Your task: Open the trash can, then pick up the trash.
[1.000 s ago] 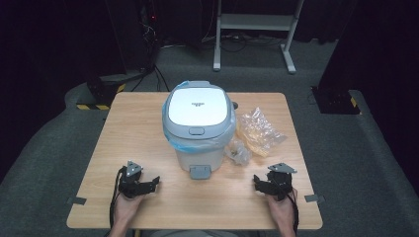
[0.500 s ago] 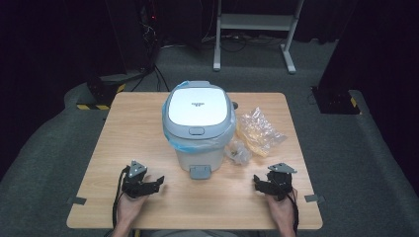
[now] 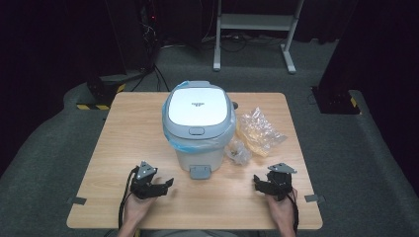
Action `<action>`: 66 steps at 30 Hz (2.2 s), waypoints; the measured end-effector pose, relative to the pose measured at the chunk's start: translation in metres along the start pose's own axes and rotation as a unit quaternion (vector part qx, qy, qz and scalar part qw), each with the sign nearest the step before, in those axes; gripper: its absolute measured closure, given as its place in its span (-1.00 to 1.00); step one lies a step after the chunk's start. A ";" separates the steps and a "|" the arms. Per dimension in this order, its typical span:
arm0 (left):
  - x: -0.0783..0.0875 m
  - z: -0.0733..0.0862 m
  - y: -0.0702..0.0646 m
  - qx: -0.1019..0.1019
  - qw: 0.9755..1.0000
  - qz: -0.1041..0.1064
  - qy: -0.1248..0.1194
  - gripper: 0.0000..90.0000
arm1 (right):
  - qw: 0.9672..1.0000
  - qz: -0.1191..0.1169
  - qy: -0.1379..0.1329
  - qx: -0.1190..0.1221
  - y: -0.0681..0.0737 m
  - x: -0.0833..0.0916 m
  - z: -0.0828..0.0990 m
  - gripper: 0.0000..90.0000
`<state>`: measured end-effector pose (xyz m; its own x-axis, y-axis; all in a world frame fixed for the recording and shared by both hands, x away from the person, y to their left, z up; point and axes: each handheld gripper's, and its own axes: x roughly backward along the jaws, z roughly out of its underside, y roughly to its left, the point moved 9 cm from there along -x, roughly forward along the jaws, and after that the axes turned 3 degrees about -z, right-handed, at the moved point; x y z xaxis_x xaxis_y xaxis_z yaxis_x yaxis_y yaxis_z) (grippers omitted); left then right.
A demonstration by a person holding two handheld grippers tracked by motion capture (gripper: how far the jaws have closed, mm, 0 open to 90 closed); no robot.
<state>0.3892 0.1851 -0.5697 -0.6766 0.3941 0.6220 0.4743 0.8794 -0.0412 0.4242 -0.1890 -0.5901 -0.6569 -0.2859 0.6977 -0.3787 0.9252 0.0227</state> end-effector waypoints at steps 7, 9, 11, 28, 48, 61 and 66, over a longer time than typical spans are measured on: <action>-0.005 -0.005 -0.014 -0.009 1.000 0.017 0.000 -0.53 | 1.000 0.000 0.000 -0.001 0.000 0.000 0.000 -0.61; -0.006 -0.006 -0.017 -0.008 1.000 0.022 -0.001 -0.53 | 1.000 0.000 0.000 -0.001 0.000 0.000 0.000 -0.61; -0.007 -0.007 -0.020 -0.009 1.000 0.027 -0.004 -0.53 | 1.000 0.000 0.000 0.000 0.000 0.000 0.000 -0.61; -0.008 -0.016 -0.037 -0.014 0.999 0.051 -0.008 -0.53 | 1.000 0.000 0.000 -0.002 0.000 0.000 0.000 -0.60; -0.014 -0.019 -0.048 -0.015 0.997 0.069 -0.010 -0.52 | 1.000 0.000 0.000 0.000 0.000 0.000 0.000 -0.60; -0.016 -0.029 -0.060 -0.034 0.996 0.078 -0.014 -0.50 | 1.000 -0.001 -0.001 0.000 0.000 0.000 0.000 -0.59; -0.019 -0.032 -0.066 -0.039 0.996 0.084 -0.014 -0.50 | 1.000 -0.001 0.000 0.000 0.000 0.000 0.000 -0.59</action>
<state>0.3886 0.1117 -0.5539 -0.5990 0.5411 0.5902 0.6233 0.7778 -0.0805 0.4243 -0.1886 -0.5901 -0.6570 -0.2874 0.6970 -0.3789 0.9251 0.0243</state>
